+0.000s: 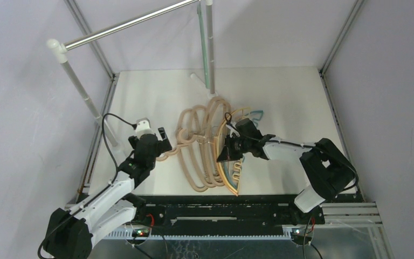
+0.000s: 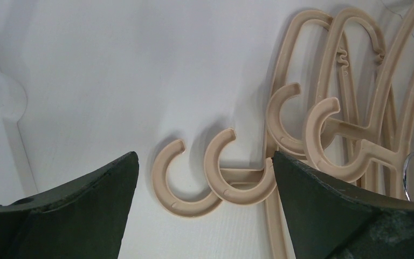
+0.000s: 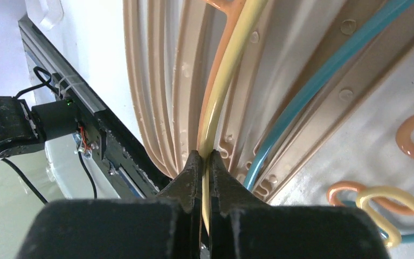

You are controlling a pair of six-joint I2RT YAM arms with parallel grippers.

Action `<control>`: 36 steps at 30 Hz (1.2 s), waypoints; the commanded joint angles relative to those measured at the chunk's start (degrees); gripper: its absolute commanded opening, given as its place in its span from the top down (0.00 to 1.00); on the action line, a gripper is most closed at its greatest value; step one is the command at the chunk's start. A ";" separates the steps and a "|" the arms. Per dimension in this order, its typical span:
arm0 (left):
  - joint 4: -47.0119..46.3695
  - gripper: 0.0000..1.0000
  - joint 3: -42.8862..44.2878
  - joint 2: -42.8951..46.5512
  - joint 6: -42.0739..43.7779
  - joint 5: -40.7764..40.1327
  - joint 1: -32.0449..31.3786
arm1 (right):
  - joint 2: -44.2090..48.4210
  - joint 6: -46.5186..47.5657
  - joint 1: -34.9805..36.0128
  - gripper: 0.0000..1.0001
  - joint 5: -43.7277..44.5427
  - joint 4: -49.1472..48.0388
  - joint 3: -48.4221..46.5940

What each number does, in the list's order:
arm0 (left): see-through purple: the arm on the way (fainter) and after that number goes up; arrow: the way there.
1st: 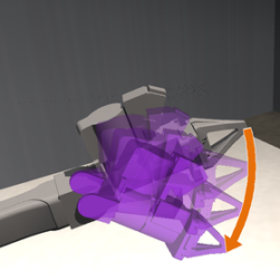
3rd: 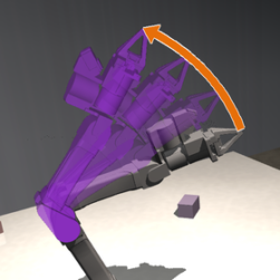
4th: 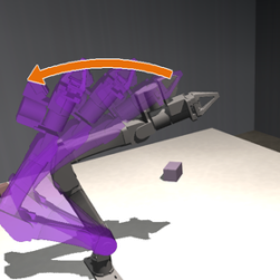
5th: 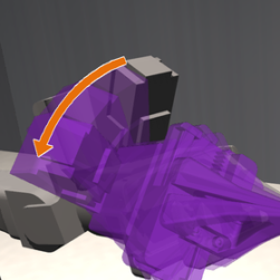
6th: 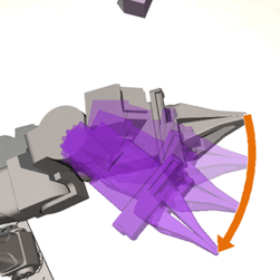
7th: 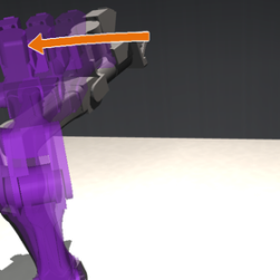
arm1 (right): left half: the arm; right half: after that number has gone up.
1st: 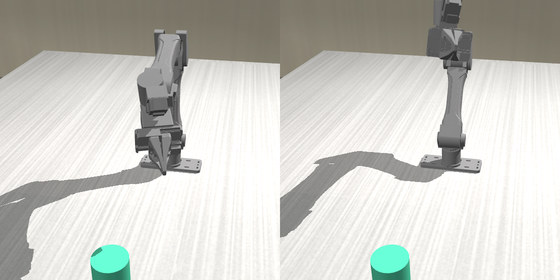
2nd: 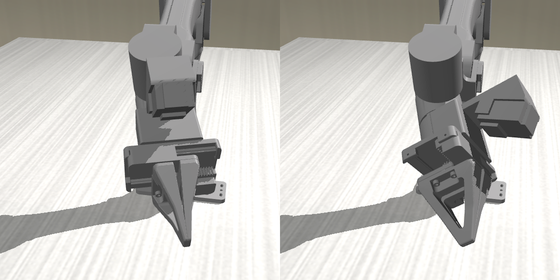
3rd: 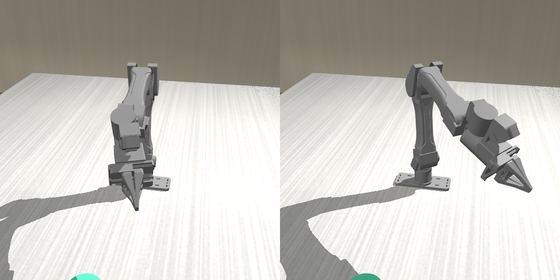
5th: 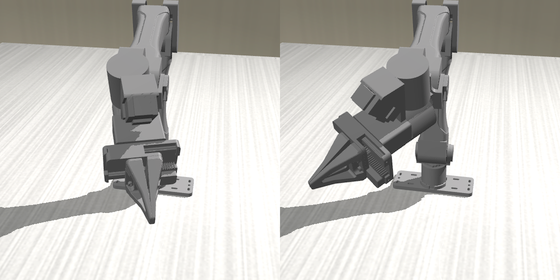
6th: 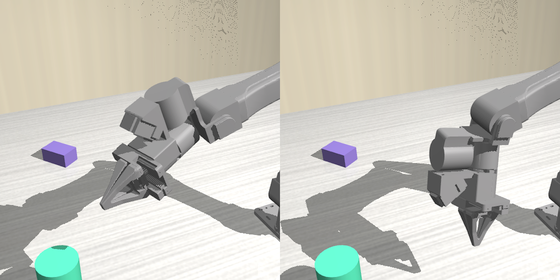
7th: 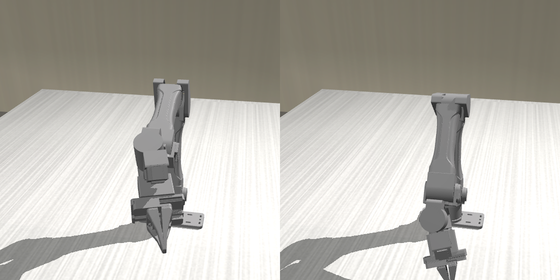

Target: Organize the hangers

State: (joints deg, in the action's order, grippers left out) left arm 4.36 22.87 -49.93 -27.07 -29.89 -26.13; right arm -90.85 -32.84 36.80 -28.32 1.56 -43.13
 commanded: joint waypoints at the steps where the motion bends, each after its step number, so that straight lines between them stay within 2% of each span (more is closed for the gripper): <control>1: -1.11 0.00 -0.31 0.52 -0.23 -1.22 -0.24 | 6.04 2.18 -0.41 1.00 2.47 2.66 -0.64; 8: -1.19 0.00 -0.30 0.46 -0.24 -1.22 -0.24 | 15.48 6.58 -0.66 1.00 5.45 14.25 -4.14; 18: -1.79 0.01 0.38 -0.19 -0.37 -0.65 -0.24 | 29.01 4.89 1.93 1.00 0.29 21.58 -8.35; 26: -1.81 0.01 0.77 0.75 -0.70 -0.52 -0.24 | 30.90 -1.86 5.41 1.00 -18.24 18.61 -12.87; 29: -1.72 0.01 0.90 1.01 -0.70 -0.66 -0.24 | 30.98 -3.97 7.61 1.00 -20.73 16.30 -13.87; 34: -1.64 0.01 1.20 1.71 -0.75 -0.70 -0.24 | 28.51 -11.55 9.73 1.00 -26.79 5.21 -14.90; 36: -1.55 0.01 1.01 2.26 -0.79 -0.89 -0.22 | 26.64 -10.62 10.40 1.00 -26.73 5.59 -18.21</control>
State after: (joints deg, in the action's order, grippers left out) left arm 4.36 22.87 -49.28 -27.11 -29.85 -26.13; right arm -62.17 -40.01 45.95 -50.30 16.71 -54.87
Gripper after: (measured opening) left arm 0.994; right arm 0.018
